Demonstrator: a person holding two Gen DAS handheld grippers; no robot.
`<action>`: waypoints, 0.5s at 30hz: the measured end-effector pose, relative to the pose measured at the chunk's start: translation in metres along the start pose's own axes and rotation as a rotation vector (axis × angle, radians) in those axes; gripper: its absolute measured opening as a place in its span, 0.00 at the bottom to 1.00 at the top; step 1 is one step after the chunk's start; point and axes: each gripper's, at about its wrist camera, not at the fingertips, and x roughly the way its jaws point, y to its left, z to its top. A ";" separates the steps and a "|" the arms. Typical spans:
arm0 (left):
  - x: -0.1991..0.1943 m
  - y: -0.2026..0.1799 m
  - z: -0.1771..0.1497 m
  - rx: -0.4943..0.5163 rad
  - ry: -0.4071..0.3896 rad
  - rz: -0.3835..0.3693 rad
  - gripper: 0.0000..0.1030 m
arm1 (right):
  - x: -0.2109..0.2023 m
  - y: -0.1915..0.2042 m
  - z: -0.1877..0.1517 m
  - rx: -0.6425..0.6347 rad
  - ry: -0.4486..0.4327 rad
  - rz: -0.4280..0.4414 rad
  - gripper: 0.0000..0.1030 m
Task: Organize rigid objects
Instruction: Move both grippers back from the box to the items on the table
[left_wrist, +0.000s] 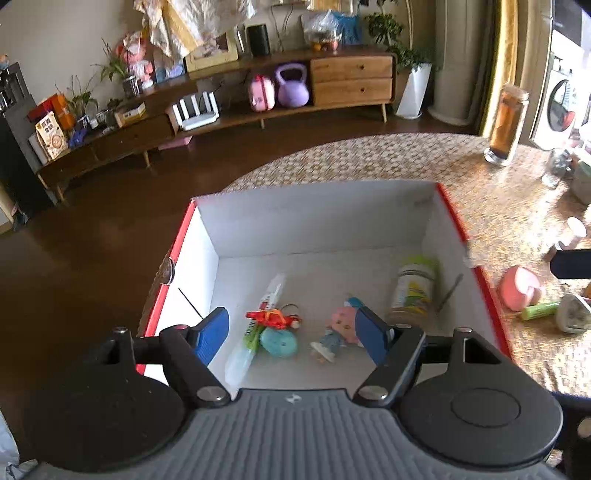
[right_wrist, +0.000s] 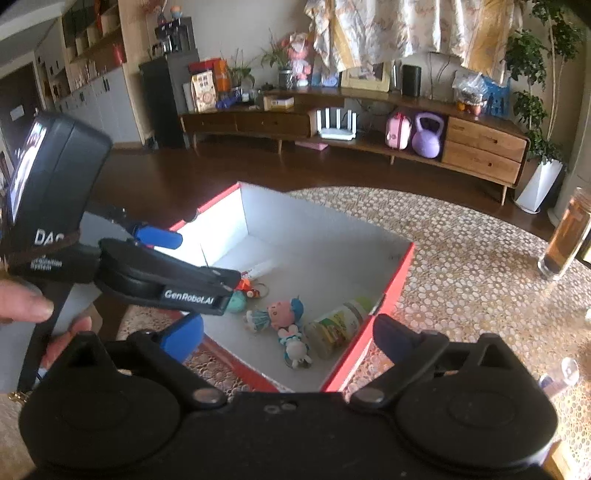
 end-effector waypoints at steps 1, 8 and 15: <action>-0.005 -0.002 -0.001 -0.001 -0.008 -0.006 0.73 | -0.006 -0.001 -0.001 0.007 -0.009 0.003 0.98; -0.040 -0.020 -0.013 -0.025 -0.090 -0.071 0.82 | -0.053 -0.012 -0.022 0.027 -0.066 0.000 0.99; -0.064 -0.044 -0.023 -0.065 -0.148 -0.152 0.83 | -0.095 -0.041 -0.052 0.067 -0.121 -0.030 1.00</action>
